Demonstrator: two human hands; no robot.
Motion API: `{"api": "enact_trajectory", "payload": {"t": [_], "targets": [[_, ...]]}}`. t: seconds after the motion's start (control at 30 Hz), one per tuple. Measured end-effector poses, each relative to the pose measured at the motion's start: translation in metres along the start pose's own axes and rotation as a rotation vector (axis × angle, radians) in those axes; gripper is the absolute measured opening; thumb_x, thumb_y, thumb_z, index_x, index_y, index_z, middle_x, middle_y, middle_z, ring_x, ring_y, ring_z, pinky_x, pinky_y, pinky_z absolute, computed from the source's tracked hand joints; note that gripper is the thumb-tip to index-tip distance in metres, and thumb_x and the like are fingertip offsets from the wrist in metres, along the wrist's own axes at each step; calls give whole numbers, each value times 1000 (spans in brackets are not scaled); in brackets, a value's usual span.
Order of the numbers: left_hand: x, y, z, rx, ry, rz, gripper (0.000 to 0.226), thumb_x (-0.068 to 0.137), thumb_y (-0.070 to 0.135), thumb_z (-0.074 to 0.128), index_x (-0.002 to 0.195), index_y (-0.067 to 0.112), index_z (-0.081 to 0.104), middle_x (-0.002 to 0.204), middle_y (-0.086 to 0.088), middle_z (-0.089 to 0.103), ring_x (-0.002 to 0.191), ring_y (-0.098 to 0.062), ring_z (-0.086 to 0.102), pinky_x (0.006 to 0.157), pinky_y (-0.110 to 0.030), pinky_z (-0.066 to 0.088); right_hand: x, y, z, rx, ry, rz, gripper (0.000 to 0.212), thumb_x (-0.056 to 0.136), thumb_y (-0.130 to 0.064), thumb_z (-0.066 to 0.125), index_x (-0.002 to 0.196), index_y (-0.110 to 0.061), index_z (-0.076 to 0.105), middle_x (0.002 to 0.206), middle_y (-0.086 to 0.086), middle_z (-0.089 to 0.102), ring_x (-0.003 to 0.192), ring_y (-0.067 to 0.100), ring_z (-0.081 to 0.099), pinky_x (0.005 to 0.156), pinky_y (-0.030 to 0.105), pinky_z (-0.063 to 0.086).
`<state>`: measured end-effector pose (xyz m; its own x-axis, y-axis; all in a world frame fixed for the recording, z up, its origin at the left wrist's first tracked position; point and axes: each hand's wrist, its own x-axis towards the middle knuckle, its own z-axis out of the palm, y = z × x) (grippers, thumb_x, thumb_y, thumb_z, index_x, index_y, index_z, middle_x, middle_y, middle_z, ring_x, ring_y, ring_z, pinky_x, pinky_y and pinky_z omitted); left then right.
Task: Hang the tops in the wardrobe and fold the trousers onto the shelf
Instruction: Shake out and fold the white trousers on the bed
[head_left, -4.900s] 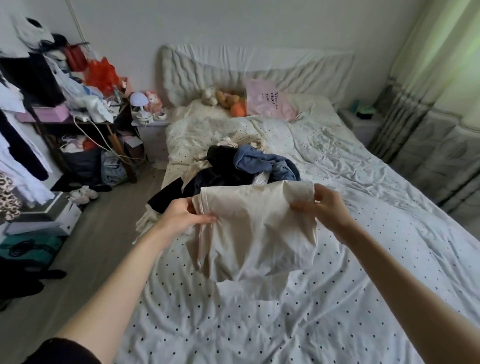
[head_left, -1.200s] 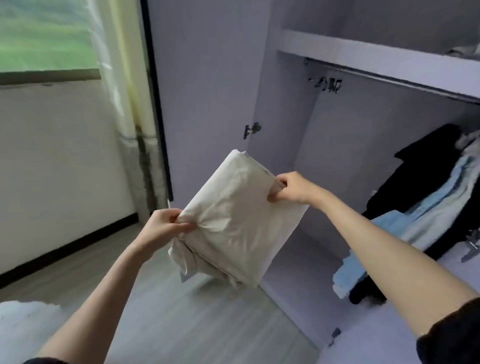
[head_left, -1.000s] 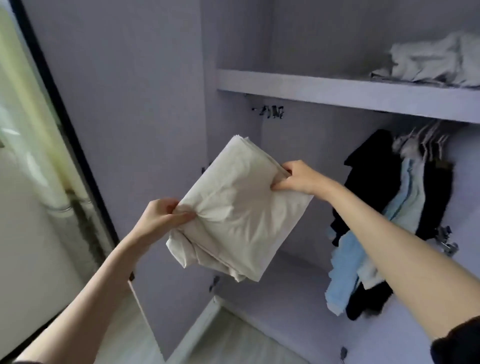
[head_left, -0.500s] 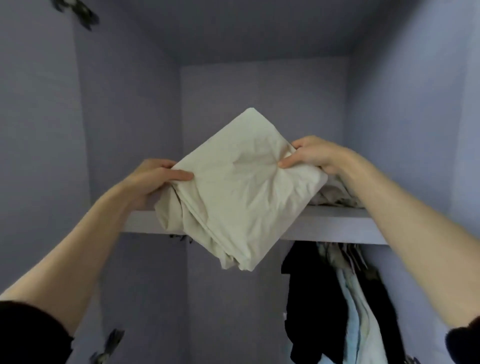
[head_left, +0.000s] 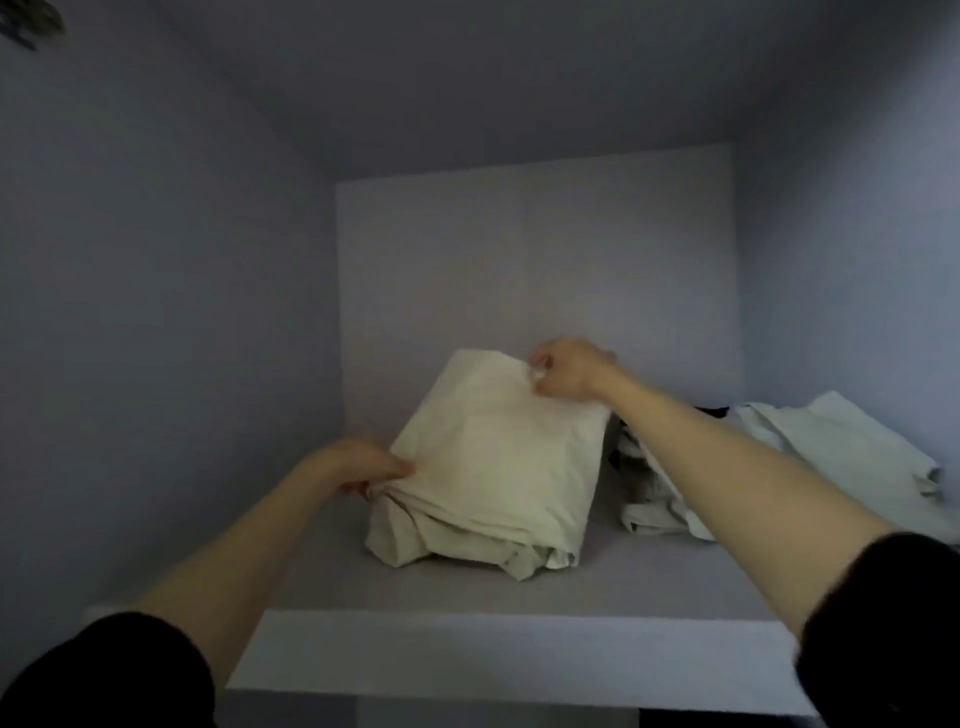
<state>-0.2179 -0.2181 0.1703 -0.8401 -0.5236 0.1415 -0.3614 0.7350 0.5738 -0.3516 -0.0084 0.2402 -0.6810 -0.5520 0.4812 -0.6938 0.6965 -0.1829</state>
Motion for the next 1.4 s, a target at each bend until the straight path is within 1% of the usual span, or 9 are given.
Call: {"api": "enact_trajectory", "payload": {"t": [0.1, 0.17, 0.27, 0.33, 0.53, 0.77, 0.97, 1.23, 1.4], "targets": [[12, 9, 2, 340, -35, 368, 68, 93, 19, 56, 148, 8, 17, 153, -9, 23, 137, -22, 31, 104, -19, 27, -12, -5, 34, 100, -111, -114, 39, 94, -34, 54, 125, -11, 60, 126, 7, 60, 116, 22, 55, 97, 31, 42], [11, 19, -2, 286, -218, 490, 65, 95, 17, 54, 149, 17, 18, 153, -4, 26, 136, -15, 31, 100, -12, 27, -30, -10, 50, 115, -204, -204, 43, 92, -47, 51, 110, -12, 66, 102, 2, 66, 95, 19, 60, 82, 30, 46], [12, 27, -4, 347, -656, 430, 62, 96, 27, 52, 148, 30, 20, 145, 13, 31, 128, 0, 30, 92, 0, 28, -45, -13, 56, 25, -455, -322, 50, 85, -67, 47, 115, -29, 62, 114, -9, 63, 105, 11, 57, 95, 31, 45], [23, 27, 4, 441, -710, 422, 65, 96, 31, 51, 149, 32, 14, 151, 14, 20, 134, 1, 20, 100, -5, 20, -39, -8, 56, -55, -531, -336, 45, 88, -57, 51, 124, -31, 58, 126, -10, 57, 117, 12, 53, 104, 32, 39], [75, 36, 74, 657, -383, 510, 59, 102, 36, 33, 149, 32, -1, 158, -1, -12, 146, -25, -3, 116, -31, -1, -2, 23, 83, -465, -516, -130, 52, 101, -30, 37, 150, -24, 22, 158, 1, 18, 143, 23, 21, 115, 30, 19], [117, 74, 119, 680, -412, 623, 62, 99, 10, 29, 149, 37, 6, 158, 3, -13, 145, -33, -7, 118, -44, 2, 15, 60, 99, -708, -482, 59, 48, 95, -17, 45, 143, -15, 37, 143, 11, 42, 127, 29, 45, 102, 39, 42], [127, 81, 121, 688, -450, 613, 67, 96, 5, 29, 148, 40, 7, 158, 9, -12, 145, -32, -7, 118, -45, 2, 11, 66, 109, -618, -508, 109, 50, 96, -21, 44, 144, -13, 35, 146, 11, 39, 130, 26, 42, 108, 37, 36], [57, 85, 78, 715, -167, 570, 54, 100, 37, 37, 149, 22, 22, 158, -5, 12, 143, -23, 20, 115, -31, 19, -60, 33, 66, -150, -261, 153, 57, 99, -18, 37, 151, -19, 14, 154, 11, 27, 140, 28, 26, 111, 30, 25], [-50, 85, 81, 105, 278, 742, 36, 96, 27, 45, 132, 23, 51, 134, -5, 54, 119, -27, 52, 97, -36, 43, -158, 24, 13, -62, 15, 259, 47, 98, -30, 41, 144, -23, 33, 140, 9, 49, 127, 28, 45, 103, 37, 38]]}}
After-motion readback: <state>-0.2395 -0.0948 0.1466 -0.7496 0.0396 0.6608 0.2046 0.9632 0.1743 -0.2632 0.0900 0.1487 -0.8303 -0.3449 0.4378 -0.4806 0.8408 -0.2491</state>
